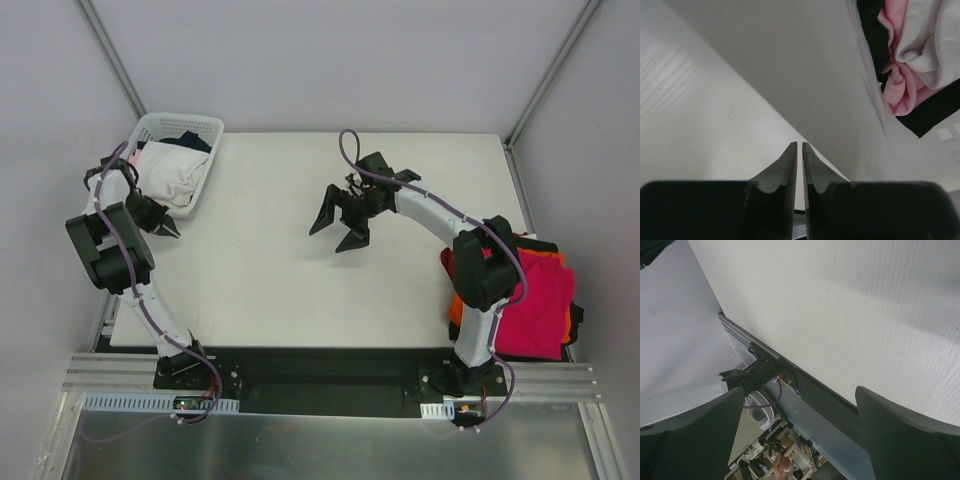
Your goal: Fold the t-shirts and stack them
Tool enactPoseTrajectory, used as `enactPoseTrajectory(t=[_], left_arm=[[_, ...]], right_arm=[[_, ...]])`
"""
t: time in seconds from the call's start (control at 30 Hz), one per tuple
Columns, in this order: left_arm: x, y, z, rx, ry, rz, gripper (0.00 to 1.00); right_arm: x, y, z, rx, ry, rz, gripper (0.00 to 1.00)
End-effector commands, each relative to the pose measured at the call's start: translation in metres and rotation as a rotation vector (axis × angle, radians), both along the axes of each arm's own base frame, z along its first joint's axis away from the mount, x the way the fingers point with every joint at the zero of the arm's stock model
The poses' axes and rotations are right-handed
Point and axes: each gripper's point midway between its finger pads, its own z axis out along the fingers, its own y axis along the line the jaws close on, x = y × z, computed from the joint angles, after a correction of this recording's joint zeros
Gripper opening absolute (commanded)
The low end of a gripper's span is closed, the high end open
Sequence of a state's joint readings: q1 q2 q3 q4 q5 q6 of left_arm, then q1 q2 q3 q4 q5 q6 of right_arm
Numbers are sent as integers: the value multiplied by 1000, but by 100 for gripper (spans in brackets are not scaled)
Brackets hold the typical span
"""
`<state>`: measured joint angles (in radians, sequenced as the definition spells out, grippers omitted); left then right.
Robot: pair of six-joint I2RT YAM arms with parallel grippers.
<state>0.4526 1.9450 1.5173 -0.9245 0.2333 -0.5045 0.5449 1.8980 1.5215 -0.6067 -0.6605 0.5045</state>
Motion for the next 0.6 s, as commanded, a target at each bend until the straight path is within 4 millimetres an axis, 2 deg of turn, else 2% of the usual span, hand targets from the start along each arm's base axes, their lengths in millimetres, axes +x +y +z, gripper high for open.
enactPoseTrajectory(t=[0.0, 0.2, 0.23, 0.37, 0.5, 0.53, 0.57], left_arm=[[35, -2, 18, -68, -106, -29, 8], [69, -9, 15, -166, -166, -54, 8], [71, -10, 6, -188, -153, -54, 8], [96, -13, 12, -212, -210, -86, 8], [103, -18, 16, -243, -237, -95, 10], [102, -19, 25, -236, -256, -101, 13], [99, -22, 27, -230, -255, -111, 32]], right_arm=[[-11, -7, -4, -21, 21, 11, 98], [-15, -11, -6, -33, 17, 11, 98], [-15, -12, -6, -34, 18, 9, 98], [-19, -15, -7, -39, 24, 9, 98], [-22, -16, -7, -42, 25, 6, 98], [-23, -16, -7, -43, 24, 10, 98], [-23, -16, -7, -42, 23, 11, 98]])
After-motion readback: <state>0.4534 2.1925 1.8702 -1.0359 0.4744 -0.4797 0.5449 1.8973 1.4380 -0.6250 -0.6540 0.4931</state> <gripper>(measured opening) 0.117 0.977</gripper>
